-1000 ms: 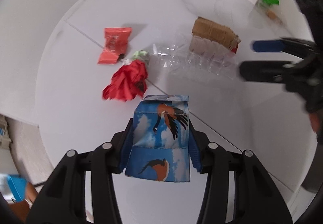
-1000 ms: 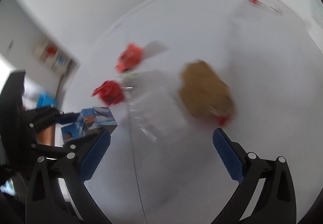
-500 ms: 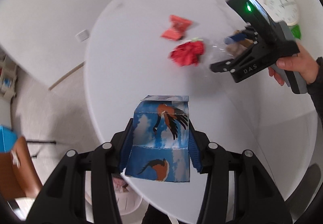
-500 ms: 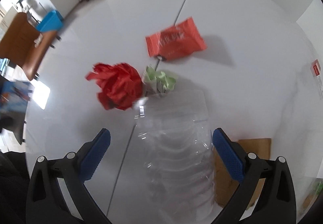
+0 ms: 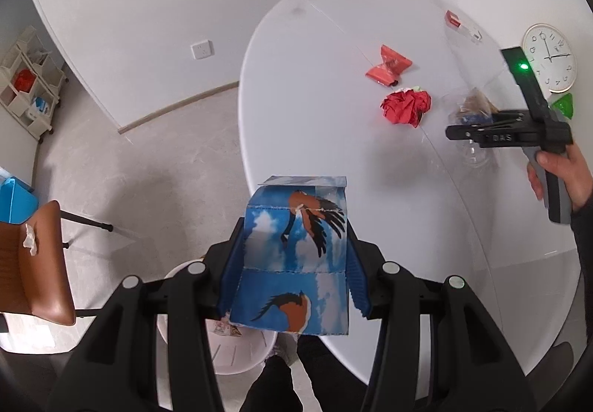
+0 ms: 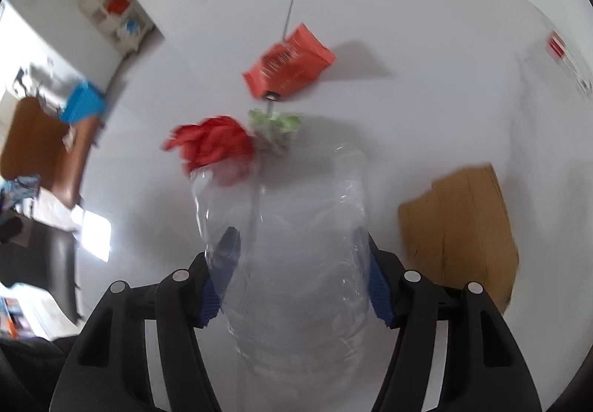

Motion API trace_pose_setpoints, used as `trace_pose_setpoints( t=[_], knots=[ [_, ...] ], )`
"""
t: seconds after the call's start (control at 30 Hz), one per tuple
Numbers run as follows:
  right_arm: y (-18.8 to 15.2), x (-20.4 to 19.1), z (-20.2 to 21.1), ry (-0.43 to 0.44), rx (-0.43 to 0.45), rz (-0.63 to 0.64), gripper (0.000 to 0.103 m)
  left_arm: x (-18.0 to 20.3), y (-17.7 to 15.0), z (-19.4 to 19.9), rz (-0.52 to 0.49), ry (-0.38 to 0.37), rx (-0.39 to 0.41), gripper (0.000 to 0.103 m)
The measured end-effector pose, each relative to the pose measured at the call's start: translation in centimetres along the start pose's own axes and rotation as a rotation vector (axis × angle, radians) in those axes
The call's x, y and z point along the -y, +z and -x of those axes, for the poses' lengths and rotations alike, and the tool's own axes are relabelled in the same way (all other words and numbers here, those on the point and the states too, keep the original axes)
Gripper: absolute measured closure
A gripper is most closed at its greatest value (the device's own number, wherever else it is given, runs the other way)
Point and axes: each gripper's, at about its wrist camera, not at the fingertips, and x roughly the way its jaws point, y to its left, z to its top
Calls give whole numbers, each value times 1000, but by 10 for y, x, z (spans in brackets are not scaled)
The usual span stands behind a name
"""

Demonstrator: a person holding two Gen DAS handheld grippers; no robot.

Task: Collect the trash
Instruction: 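Grasp the blue printed box with the left tool while the right tool grasps the clear bottle, then carry the blue box and clear bottle over the white bin and open both tools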

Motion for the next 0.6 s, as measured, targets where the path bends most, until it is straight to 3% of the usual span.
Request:
trace_pose_setpoints(
  t=[0.2,0.4,0.6],
  knots=[
    [-37,-62,41,102,111,-52,41,-20,-22,22,1,-7,27,56],
    [-61,-150,35,190,153,-64,42,-55,-55,34,-12,5,10,56],
    [-72,-204,22,265,155,-117,42,-95,-87,40,-7,20,-2,56]
  ],
)
